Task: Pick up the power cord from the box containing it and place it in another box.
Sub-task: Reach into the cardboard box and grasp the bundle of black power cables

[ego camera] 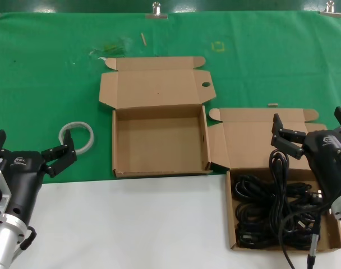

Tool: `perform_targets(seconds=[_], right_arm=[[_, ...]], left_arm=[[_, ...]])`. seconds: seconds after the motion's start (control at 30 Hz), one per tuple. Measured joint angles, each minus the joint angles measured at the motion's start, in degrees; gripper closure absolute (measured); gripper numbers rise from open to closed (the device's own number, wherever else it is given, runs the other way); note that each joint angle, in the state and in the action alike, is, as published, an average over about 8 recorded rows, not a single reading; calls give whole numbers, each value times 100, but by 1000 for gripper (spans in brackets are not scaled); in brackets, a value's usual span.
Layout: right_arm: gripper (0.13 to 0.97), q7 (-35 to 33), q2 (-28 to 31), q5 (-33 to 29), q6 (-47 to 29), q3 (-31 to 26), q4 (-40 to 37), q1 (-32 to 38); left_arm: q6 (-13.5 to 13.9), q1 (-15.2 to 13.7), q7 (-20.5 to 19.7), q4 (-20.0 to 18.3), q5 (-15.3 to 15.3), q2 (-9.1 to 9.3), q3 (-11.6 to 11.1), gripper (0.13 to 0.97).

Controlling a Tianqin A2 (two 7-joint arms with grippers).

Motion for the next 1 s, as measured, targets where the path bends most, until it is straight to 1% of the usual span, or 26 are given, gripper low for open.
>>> perform_targets(seconds=[0.23,0.37,0.47,0.57,0.73,0.8,0.93,1.0], right_arm=[[129,8,59,20,20,-24,74,-41],[129,51,392,207,165,-189,387,-210],[129,64,884,600,445,-461,737,-397],[129,33,1440,1164,823,-793,1024,-579],[129,-77,2169,2124,1421,-1340,1148,-820],[129,-137,2328,2419,1590,-1542,1064,-855],[129,-275,2456,2826,1793,-1899,806,-801],[129,-338,2455,2943,1828,-2046,681,-732]], left_arm=[[0,0,0,0,0,0,0,132],[0,0,0,0,0,0,0,138],[0,0,0,0,0,0,0,143],[0,0,0,0,0,0,0,154],[0,0,0,0,0,0,0,202],[0,0,0,0,0,0,0,220],[0,0,0,0,0,0,0,220],[0,0,0,0,0,0,0,256]])
